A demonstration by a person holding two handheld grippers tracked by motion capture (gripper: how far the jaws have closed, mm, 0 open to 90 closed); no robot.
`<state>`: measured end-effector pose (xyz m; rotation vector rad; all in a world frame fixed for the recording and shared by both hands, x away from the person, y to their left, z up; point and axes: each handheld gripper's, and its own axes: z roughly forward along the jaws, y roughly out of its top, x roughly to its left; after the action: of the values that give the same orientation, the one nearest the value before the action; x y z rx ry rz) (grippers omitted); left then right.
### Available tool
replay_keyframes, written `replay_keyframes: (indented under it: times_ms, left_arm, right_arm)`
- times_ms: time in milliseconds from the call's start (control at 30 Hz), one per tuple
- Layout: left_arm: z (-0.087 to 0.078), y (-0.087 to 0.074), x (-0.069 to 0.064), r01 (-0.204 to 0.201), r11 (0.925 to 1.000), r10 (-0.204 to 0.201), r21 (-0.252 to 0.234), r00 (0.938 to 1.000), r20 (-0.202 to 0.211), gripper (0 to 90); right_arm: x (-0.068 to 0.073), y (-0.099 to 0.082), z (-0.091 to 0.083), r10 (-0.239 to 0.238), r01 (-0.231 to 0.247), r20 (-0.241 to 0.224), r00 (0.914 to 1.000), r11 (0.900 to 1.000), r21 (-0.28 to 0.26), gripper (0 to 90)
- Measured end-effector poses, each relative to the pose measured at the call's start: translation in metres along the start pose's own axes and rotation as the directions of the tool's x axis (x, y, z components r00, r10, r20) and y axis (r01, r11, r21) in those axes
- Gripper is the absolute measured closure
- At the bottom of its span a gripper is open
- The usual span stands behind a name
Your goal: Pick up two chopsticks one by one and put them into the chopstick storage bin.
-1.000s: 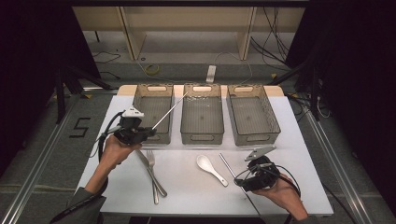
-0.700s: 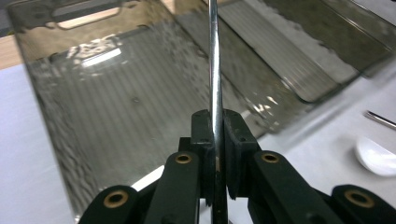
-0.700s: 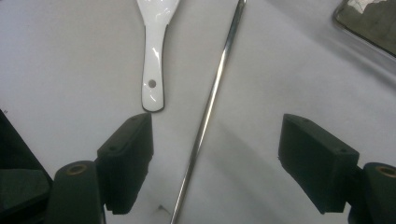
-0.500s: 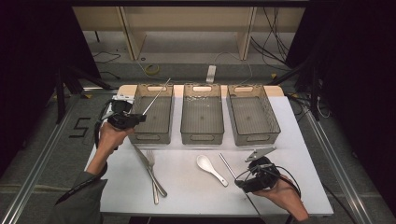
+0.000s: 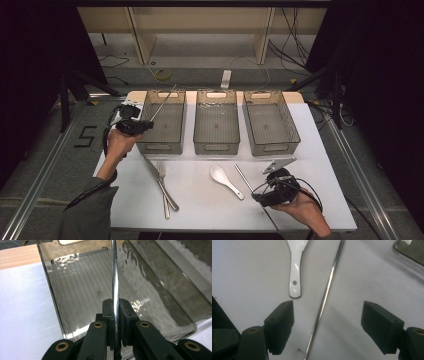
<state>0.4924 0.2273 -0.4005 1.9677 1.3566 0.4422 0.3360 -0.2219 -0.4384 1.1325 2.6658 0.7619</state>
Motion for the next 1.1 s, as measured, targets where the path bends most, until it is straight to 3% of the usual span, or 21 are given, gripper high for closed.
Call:
replay_keyframes:
  times_ms: [533, 700, 733, 767, 1000, 1033, 1100]
  left_arm:
    - [0.014, -0.002, 0.012, 0.067, 0.9969, -0.064, 0.042, 0.9960, -0.063, 83.0]
    - [0.016, -0.004, 0.014, 0.087, 0.9959, -0.084, 0.026, 0.9928, -0.085, 79.4]
    - [0.016, -0.004, 0.014, 0.084, 0.9962, -0.081, 0.024, 0.9931, -0.084, 76.5]
    - [0.016, -0.003, 0.014, 0.084, 0.9963, -0.082, 0.018, 0.9927, -0.088, 67.4]
    - [0.005, -0.005, 0.002, 0.089, 0.9959, -0.090, -0.020, 0.9944, -0.056, 43.8]
    - [0.002, -0.006, -0.001, 0.089, 0.9957, -0.090, -0.026, 0.9950, -0.043, 43.8]
    - [-0.004, -0.009, -0.005, 0.105, 0.9937, -0.105, -0.039, 0.9945, 0.007, 35.0]
  right_arm:
    - [0.002, -0.001, 0.000, -0.005, 0.005, -0.005, 1.0000, 1.0000, 0.004, 27.4]
    - [0.002, -0.001, 0.000, -0.010, 0.011, -0.008, 0.9999, 0.9999, 0.007, 27.4]
    - [0.002, -0.001, 0.000, -0.011, 0.011, -0.008, 0.9999, 0.9999, 0.008, 27.4]
    - [0.002, -0.001, 0.000, -0.012, 0.012, -0.006, 0.9999, 0.9999, 0.007, 27.4]
    - [0.002, -0.001, 0.000, -0.013, 0.013, 0.005, 0.9999, 0.9997, 0.020, 27.4]
    - [0.002, -0.001, 0.000, -0.013, 0.013, 0.005, 0.9999, 0.9997, 0.020, 27.4]
    - [0.002, -0.001, 0.001, -0.018, 0.017, 0.016, 0.9997, 0.9991, 0.038, 27.5]
